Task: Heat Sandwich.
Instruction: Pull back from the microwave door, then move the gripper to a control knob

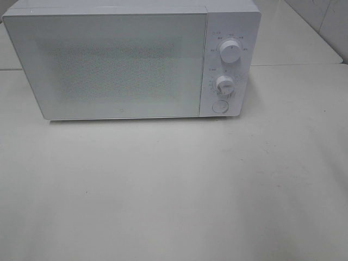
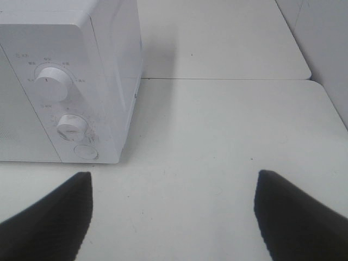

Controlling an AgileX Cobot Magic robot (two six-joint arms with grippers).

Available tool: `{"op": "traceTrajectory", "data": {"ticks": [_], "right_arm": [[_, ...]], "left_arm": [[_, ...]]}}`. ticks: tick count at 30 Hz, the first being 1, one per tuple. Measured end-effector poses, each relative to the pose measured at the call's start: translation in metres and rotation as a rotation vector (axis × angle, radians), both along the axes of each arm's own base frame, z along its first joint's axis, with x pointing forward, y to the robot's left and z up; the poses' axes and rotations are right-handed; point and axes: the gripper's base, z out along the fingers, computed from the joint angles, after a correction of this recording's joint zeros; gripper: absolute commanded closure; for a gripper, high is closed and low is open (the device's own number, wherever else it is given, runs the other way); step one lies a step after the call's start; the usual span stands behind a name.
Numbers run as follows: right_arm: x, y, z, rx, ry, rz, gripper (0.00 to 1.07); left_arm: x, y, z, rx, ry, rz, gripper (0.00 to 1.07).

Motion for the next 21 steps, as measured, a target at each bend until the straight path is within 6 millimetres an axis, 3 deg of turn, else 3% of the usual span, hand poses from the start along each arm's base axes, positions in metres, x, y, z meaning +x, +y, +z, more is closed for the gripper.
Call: {"op": "traceTrajectory", "data": {"ticks": [13, 21], "right_arm": [[0.066, 0.008, -0.031, 0.013, -0.057, 0.027, 0.31], [0.090, 0.012, -0.048, -0.003, -0.112, 0.061, 0.31]], "left_arm": [[0.000, 0.000, 0.000, 0.000, 0.000, 0.000, 0.09], [0.000, 0.000, 0.000, 0.000, 0.000, 0.000, 0.09]]}}
